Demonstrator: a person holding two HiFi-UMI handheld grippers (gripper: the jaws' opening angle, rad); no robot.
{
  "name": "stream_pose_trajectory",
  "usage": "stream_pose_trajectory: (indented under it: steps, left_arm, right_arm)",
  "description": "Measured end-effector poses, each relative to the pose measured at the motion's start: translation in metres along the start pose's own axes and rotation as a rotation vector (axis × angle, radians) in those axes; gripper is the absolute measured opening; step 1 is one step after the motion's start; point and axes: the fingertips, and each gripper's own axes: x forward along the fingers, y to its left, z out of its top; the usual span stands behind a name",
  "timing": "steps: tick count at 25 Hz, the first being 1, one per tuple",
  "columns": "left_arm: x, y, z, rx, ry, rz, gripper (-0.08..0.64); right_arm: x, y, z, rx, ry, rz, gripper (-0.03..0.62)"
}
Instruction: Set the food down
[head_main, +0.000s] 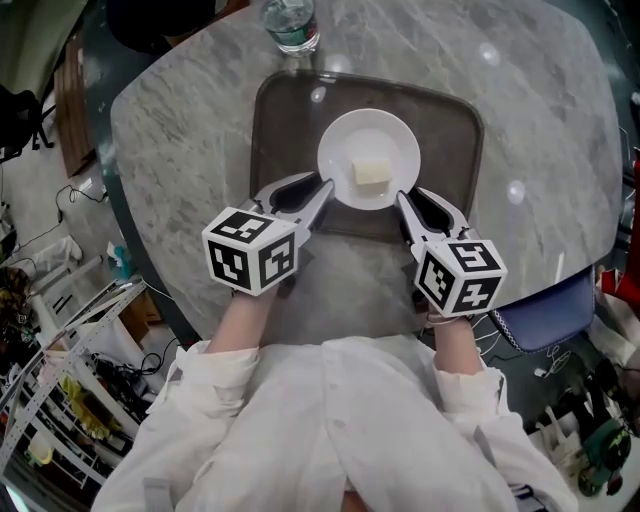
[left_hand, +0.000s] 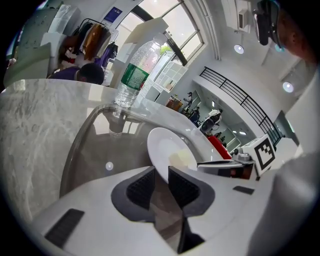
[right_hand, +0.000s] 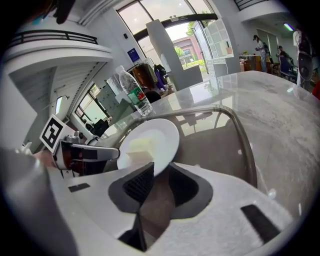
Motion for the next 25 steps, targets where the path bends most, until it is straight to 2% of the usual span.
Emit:
stream_pose_trajectory:
  steps: [25]
  left_arm:
    - [0.0059,0.0053,-0.0036,0.039,0.026,0.055,0.091]
  right_arm:
    - [0.0023,0.0030,-0.0053,-0.052,0.019,0.040,0.074]
